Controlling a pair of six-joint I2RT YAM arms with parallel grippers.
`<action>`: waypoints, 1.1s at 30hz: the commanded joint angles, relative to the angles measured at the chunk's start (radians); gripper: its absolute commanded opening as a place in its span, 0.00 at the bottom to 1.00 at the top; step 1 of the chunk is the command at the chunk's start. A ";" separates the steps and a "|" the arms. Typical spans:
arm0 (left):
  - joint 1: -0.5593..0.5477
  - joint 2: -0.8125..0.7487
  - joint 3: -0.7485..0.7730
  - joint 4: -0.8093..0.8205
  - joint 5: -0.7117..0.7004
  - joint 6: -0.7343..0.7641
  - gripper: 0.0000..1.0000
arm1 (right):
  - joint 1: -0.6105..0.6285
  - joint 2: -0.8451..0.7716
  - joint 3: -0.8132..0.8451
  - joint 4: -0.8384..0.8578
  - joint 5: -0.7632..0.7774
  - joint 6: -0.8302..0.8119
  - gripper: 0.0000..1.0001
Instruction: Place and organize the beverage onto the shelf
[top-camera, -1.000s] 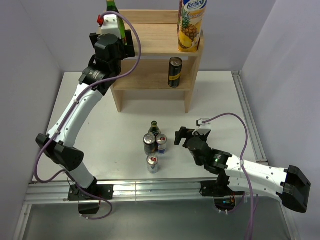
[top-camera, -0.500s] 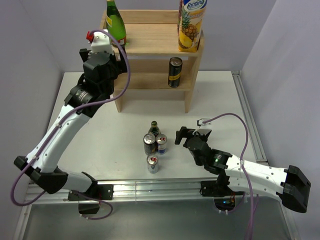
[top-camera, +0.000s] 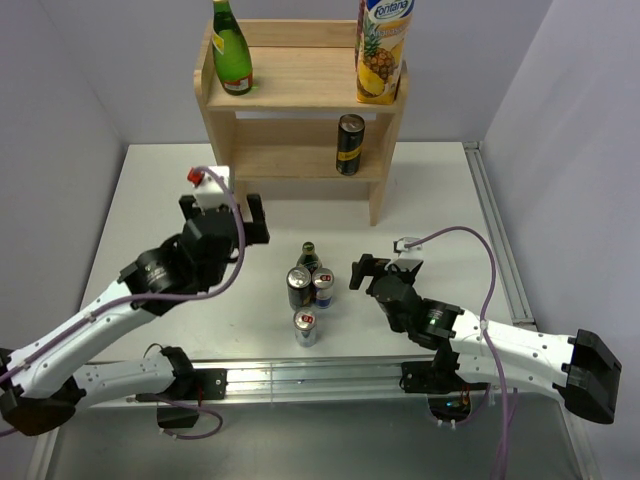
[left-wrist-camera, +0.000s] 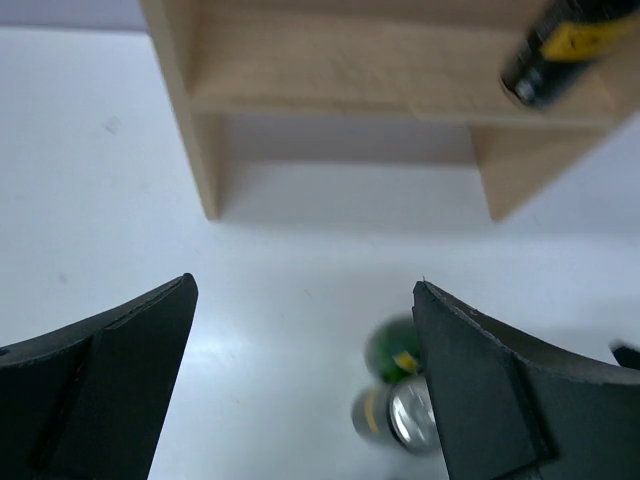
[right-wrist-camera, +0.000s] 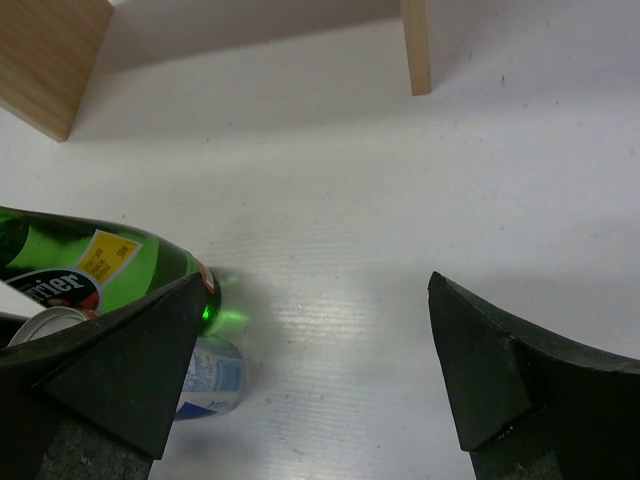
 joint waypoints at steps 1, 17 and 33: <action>-0.118 -0.070 -0.072 -0.077 -0.036 -0.194 0.96 | 0.013 0.003 0.005 0.032 0.047 -0.002 1.00; -0.642 0.128 -0.293 -0.356 -0.243 -0.949 0.97 | 0.021 -0.049 -0.019 0.049 0.038 -0.019 1.00; -0.688 0.318 -0.375 -0.440 -0.390 -1.334 0.99 | 0.033 -0.045 -0.018 0.047 0.038 -0.018 1.00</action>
